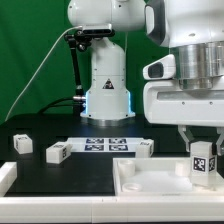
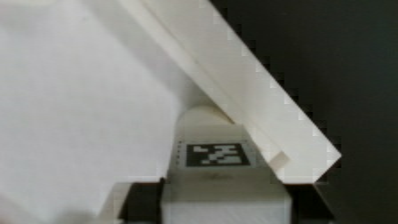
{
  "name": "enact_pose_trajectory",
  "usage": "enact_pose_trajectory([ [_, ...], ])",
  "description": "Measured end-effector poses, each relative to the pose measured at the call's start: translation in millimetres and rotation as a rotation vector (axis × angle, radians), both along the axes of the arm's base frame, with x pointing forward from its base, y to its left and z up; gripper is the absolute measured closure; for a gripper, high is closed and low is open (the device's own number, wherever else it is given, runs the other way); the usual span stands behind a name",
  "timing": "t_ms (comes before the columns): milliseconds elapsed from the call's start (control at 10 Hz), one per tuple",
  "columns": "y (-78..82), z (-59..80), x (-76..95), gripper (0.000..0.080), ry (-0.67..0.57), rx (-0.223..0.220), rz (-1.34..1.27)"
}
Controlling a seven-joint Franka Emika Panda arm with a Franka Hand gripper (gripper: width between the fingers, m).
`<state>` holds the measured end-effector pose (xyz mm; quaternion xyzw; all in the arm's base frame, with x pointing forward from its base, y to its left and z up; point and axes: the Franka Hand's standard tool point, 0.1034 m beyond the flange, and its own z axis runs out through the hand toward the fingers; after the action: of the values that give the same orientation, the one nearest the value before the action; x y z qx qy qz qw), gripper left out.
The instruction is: Assemble one leg
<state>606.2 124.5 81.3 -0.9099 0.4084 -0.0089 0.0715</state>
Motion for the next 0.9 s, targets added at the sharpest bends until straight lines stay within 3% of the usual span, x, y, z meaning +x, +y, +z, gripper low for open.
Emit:
enact_pose_trajectory([
  [200, 2.5, 0.1, -0.3, 0.0506, 0.023, 0.033, -0.167],
  [400, 2.6, 0.1, -0.3, 0.0506, 0.02, 0.031, -0.143],
  [500, 0.0, 0.9, 1.0, 0.0329, 0.007, 0.024, -0.041],
  [600, -3.0, 2.1, 3.3, 0.0329, -0.002, 0.017, 0.051],
  [700, -5.3, 1.9, 5.3, 0.0191, -0.012, 0.008, 0.187],
  [900, -3.9, 0.9, 9.3, 0.0152, -0.02, -0.013, 0.428],
])
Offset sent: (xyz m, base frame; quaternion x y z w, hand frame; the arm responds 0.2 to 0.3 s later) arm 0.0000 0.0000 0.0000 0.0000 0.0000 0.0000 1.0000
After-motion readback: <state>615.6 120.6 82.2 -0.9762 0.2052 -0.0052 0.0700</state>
